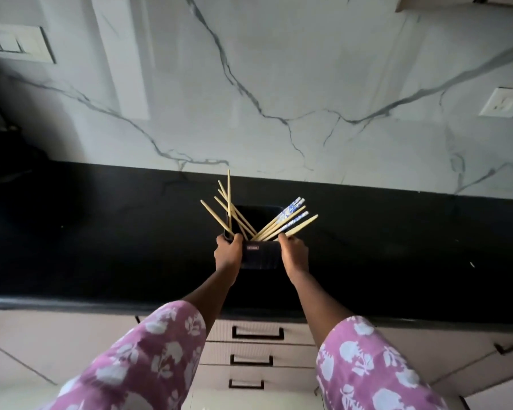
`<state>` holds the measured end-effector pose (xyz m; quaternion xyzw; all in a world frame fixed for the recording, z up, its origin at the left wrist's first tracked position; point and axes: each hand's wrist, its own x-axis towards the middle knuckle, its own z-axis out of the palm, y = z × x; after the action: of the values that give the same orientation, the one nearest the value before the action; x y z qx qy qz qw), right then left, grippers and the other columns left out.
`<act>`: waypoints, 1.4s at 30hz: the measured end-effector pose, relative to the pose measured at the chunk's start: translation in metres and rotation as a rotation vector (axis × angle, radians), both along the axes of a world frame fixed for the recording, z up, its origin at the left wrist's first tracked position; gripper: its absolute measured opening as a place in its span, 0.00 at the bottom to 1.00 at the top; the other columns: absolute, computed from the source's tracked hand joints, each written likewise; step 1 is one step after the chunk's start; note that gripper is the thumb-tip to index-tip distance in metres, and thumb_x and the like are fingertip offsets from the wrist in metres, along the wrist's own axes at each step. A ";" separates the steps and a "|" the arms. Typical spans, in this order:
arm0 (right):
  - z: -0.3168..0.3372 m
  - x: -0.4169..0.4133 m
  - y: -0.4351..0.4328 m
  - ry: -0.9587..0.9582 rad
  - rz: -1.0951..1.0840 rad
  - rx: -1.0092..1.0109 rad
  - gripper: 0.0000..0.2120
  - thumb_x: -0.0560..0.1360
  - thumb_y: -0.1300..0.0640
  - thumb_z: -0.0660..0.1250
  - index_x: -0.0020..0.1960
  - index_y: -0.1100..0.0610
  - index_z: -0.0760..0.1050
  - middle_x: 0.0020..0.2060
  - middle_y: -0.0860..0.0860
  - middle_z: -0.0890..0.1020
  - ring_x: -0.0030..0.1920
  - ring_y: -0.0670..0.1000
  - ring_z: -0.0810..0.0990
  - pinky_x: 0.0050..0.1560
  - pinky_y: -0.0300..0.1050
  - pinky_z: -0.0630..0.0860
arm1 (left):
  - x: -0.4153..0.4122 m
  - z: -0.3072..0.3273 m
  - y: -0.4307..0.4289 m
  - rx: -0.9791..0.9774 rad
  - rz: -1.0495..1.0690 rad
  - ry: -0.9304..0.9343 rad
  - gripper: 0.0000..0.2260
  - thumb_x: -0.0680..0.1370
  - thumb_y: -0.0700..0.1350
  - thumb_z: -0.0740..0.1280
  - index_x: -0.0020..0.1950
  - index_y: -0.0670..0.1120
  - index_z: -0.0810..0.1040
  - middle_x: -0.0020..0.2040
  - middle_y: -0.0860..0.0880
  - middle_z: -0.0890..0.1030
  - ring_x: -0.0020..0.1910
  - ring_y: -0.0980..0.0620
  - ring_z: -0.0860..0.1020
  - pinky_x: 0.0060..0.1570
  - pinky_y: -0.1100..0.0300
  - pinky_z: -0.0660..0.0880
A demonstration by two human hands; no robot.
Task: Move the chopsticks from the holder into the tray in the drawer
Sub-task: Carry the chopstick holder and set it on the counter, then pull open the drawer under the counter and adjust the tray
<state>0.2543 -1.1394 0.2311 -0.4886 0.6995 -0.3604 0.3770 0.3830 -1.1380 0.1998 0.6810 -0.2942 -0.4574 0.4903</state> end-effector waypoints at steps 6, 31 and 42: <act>-0.007 -0.005 -0.039 -0.036 -0.049 0.029 0.19 0.78 0.52 0.57 0.55 0.66 0.77 0.56 0.62 0.79 0.59 0.61 0.75 0.55 0.44 0.68 | -0.003 -0.004 -0.042 0.012 -0.013 0.028 0.19 0.78 0.50 0.61 0.68 0.45 0.67 0.57 0.42 0.77 0.54 0.43 0.78 0.57 0.47 0.77; -0.054 -0.013 0.028 0.107 -0.109 -0.391 0.17 0.78 0.59 0.62 0.64 0.62 0.74 0.63 0.59 0.78 0.63 0.57 0.77 0.61 0.42 0.71 | -0.031 -0.029 0.039 -0.250 0.074 -0.436 0.14 0.81 0.45 0.58 0.63 0.43 0.76 0.57 0.44 0.80 0.57 0.47 0.77 0.53 0.60 0.70; -0.161 -0.042 0.145 0.699 0.473 -0.481 0.06 0.64 0.61 0.70 0.41 0.56 0.83 0.38 0.50 0.86 0.38 0.50 0.85 0.34 0.37 0.79 | -0.036 -0.133 0.142 -0.274 -0.467 -1.007 0.15 0.77 0.46 0.58 0.52 0.43 0.83 0.47 0.44 0.84 0.46 0.43 0.82 0.38 0.54 0.79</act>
<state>0.2126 -0.9945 0.0698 -0.7992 0.5510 -0.2305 0.0673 0.3472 -0.9957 0.0666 0.6623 -0.6907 -0.1305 0.2595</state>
